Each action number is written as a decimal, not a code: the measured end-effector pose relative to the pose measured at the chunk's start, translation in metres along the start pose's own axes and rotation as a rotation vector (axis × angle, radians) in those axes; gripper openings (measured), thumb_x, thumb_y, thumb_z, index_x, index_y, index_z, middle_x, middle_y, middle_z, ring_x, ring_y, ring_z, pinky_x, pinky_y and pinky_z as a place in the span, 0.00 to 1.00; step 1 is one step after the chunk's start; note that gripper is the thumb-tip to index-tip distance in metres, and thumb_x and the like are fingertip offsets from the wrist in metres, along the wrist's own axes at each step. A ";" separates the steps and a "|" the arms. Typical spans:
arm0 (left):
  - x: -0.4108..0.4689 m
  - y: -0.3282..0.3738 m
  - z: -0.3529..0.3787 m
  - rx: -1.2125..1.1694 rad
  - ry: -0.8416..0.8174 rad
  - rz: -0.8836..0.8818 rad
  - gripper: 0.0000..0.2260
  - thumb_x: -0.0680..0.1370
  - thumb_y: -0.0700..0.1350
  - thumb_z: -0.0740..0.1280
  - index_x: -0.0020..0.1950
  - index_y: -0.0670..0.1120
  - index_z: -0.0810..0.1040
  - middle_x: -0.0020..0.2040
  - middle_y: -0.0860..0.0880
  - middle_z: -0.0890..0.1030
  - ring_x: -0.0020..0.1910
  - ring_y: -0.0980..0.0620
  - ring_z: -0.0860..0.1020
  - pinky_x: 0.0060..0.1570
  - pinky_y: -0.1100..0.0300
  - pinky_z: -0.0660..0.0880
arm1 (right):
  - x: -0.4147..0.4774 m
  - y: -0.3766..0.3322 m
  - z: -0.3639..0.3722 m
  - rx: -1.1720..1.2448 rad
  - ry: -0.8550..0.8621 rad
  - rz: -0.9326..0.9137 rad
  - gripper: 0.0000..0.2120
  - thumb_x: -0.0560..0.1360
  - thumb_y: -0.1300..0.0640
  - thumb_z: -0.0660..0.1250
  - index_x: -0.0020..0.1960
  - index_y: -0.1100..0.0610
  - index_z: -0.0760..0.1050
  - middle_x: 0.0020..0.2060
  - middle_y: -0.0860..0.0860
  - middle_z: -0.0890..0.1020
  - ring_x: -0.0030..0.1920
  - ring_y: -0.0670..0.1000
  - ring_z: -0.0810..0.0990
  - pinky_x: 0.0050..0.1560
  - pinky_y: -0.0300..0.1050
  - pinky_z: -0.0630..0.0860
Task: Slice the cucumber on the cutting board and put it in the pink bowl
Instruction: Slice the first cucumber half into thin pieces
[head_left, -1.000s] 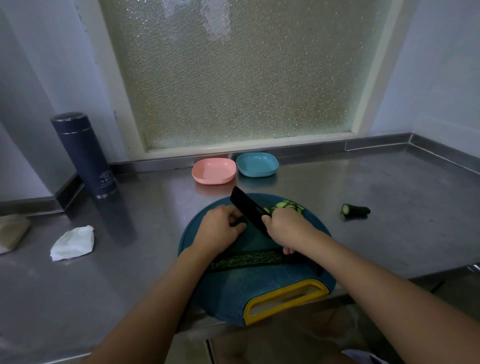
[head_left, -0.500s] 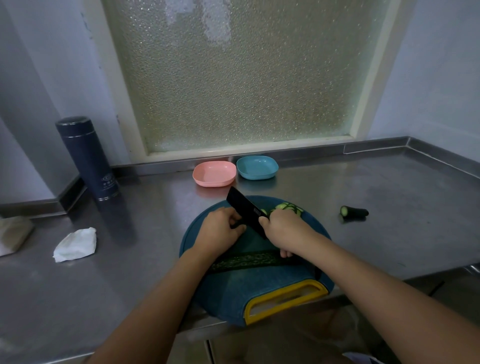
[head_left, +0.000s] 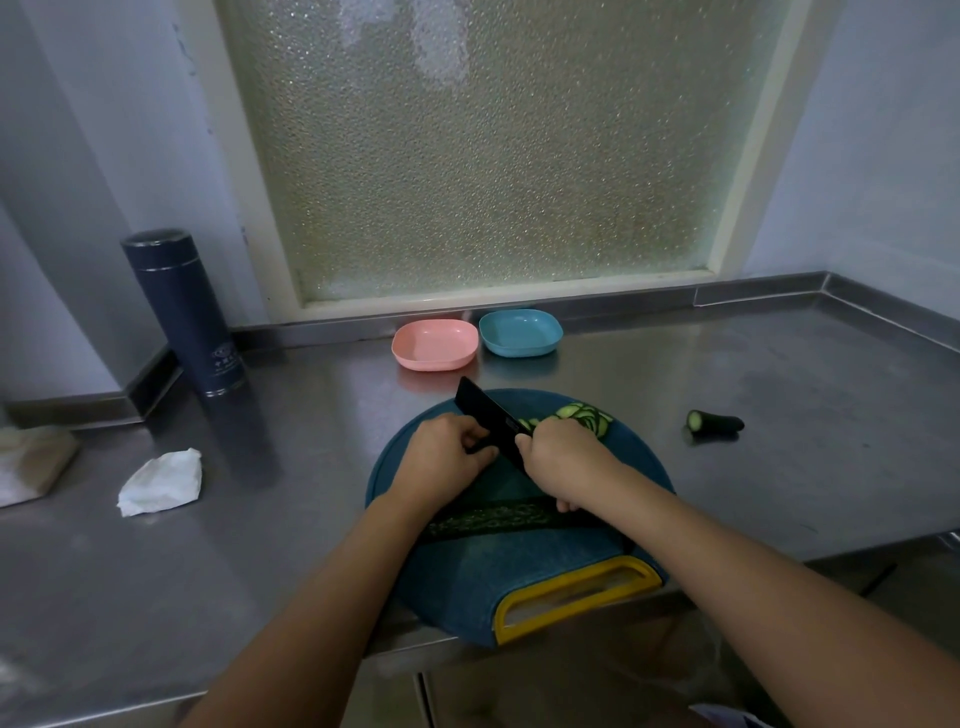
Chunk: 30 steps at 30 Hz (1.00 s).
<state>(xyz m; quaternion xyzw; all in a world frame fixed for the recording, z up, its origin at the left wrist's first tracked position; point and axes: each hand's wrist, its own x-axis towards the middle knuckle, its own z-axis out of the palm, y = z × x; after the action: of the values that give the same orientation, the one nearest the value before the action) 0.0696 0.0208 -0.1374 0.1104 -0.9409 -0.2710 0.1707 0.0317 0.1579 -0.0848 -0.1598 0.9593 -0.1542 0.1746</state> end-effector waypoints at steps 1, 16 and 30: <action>0.000 0.000 -0.001 -0.003 -0.002 0.006 0.12 0.73 0.48 0.70 0.55 0.47 0.80 0.48 0.49 0.79 0.44 0.55 0.76 0.46 0.62 0.73 | -0.001 0.002 -0.001 0.036 0.004 -0.002 0.15 0.83 0.54 0.53 0.54 0.64 0.73 0.26 0.56 0.78 0.31 0.53 0.79 0.43 0.48 0.80; -0.002 0.002 0.001 0.000 0.038 0.008 0.10 0.74 0.46 0.69 0.54 0.47 0.80 0.47 0.48 0.81 0.43 0.54 0.76 0.44 0.61 0.73 | 0.010 -0.003 -0.007 -0.007 -0.038 -0.004 0.20 0.83 0.52 0.51 0.60 0.67 0.72 0.27 0.59 0.77 0.23 0.53 0.76 0.27 0.43 0.77; 0.000 0.003 0.001 -0.012 0.046 -0.027 0.08 0.74 0.46 0.69 0.51 0.45 0.80 0.45 0.49 0.81 0.43 0.53 0.77 0.45 0.58 0.74 | 0.008 0.002 -0.008 0.054 -0.054 -0.028 0.24 0.83 0.49 0.49 0.58 0.67 0.73 0.26 0.59 0.77 0.20 0.52 0.75 0.23 0.39 0.72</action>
<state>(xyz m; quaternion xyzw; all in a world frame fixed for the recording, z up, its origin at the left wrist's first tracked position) 0.0692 0.0234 -0.1364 0.1286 -0.9335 -0.2761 0.1893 0.0212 0.1582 -0.0809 -0.1725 0.9474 -0.1781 0.2024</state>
